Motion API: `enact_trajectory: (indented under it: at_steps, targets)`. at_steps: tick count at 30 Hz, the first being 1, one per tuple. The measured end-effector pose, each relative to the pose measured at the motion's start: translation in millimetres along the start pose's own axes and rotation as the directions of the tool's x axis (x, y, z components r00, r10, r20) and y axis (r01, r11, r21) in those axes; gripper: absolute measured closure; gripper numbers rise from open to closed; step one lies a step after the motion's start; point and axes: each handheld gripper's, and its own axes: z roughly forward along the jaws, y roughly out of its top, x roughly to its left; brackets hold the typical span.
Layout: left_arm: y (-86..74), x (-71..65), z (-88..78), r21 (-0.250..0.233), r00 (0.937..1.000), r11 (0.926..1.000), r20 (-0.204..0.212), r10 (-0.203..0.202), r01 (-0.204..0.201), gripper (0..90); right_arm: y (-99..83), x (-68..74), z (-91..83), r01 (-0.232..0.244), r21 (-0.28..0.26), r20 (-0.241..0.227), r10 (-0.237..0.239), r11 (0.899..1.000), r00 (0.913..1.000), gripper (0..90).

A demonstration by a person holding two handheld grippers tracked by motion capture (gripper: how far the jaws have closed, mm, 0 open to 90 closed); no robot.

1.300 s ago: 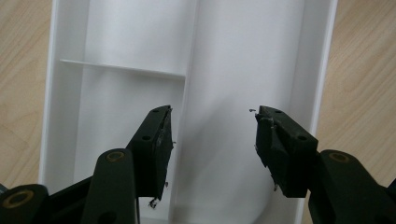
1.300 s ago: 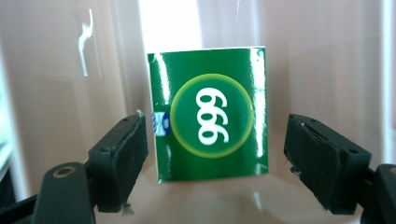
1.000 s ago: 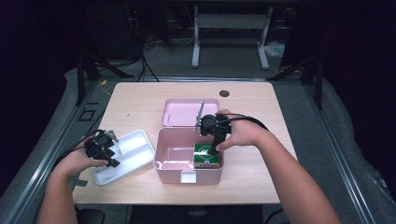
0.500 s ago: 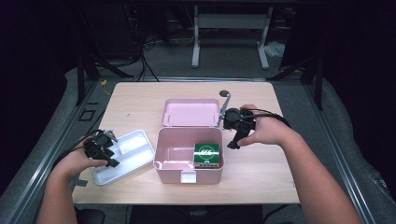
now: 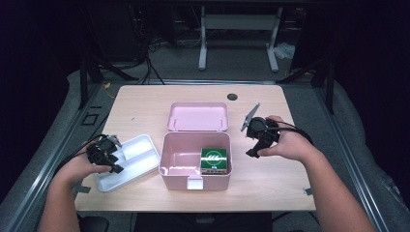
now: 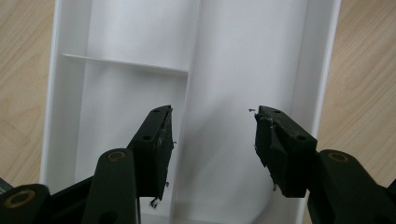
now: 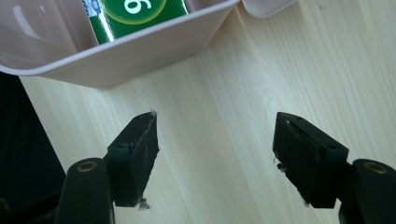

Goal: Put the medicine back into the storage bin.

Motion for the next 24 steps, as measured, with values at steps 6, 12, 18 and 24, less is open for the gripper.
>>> enact_trajectory:
  at_steps: [6, 12, 18, 24]
  targets:
    - [0.1, 0.5, -2.2, 0.002, 0.9999, 1.0, -0.014, 0.003, -0.003, 49.1, -13.7, 2.7, 6.2, -0.039, -0.028, 0.02, 0.04, 0.999, 0.999, 31.8]
    - [0.7, 2.8, -3.2, 0.031, 0.9998, 0.9995, -0.019, 0.009, -0.009, 53.1, -34.5, 5.0, 16.1, -0.153, -0.102, 0.077, 0.161, 0.983, 0.9839, 34.4]
    - [2.1, 3.4, -0.3, 0.044, 0.9997, 0.9988, -0.011, 0.023, -0.022, 57.8, -53.3, 6.3, 22.8, -0.231, -0.151, 0.087, 0.246, 0.961, 0.9655, 34.4]
    - [4.3, 5.3, 4.4, 0.117, 0.9984, 0.9919, -0.021, 0.053, -0.05, 63.5, -67.4, 9.4, 33.2, -0.281, -0.159, 0.102, 0.299, 0.946, 0.9487, 34.9]
